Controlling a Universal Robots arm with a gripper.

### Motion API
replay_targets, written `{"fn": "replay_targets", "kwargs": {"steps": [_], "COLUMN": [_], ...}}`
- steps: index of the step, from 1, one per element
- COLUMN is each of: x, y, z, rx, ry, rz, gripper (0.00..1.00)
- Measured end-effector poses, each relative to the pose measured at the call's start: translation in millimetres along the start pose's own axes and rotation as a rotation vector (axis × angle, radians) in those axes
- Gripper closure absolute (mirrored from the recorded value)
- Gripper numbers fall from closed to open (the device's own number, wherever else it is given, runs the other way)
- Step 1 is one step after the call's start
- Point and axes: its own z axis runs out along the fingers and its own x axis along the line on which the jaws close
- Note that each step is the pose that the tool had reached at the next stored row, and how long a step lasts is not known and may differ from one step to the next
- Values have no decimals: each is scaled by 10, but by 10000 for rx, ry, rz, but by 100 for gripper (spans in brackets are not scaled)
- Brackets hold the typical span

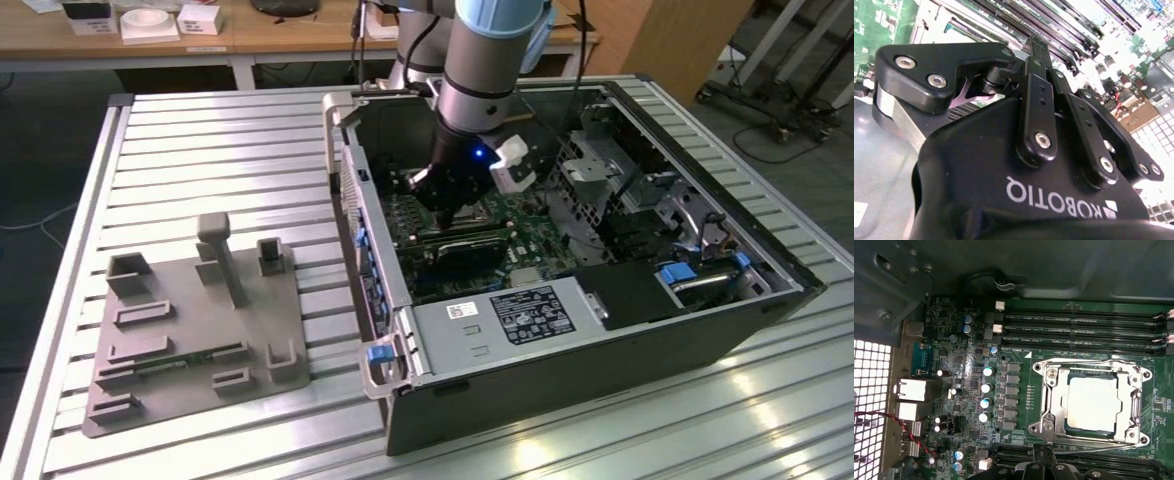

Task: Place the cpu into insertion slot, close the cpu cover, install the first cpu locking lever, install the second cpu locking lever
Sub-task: 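Install the second cpu locking lever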

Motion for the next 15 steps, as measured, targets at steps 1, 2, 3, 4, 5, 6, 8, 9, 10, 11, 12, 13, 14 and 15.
{"fn": "replay_targets", "kwargs": {"steps": [1, 2, 3, 4, 5, 6, 8, 9, 10, 11, 12, 13, 14, 15], "x": [0, 1, 1, 1, 1, 1, 1, 1, 1, 1, 1, 1, 2, 2], "y": [0, -1, 0, 0, 0, 0, -1, 0, 0, 0, 0, -1, -1, -1], "z": [3, 6, 9, 12, 14, 15, 19, 24, 29, 34, 39, 43, 46, 49], "rx": [-2, -7, -22, -40, -59, -79, -136, -170, -200, -225, -245, -263, -279, -293], "ry": [1, 1, 0, -2, -3, -4, -8, -11, -12, -14, -15, -16, -16, -17], "rz": [0, 0, 1, 2, 1, 0, -2, -3, -3, -4, -4, -5, -5, -6], "gripper": [90, 90, 90, 90, 90, 90, 90, 90, 90, 90, 90, 90, 90, 90]}}
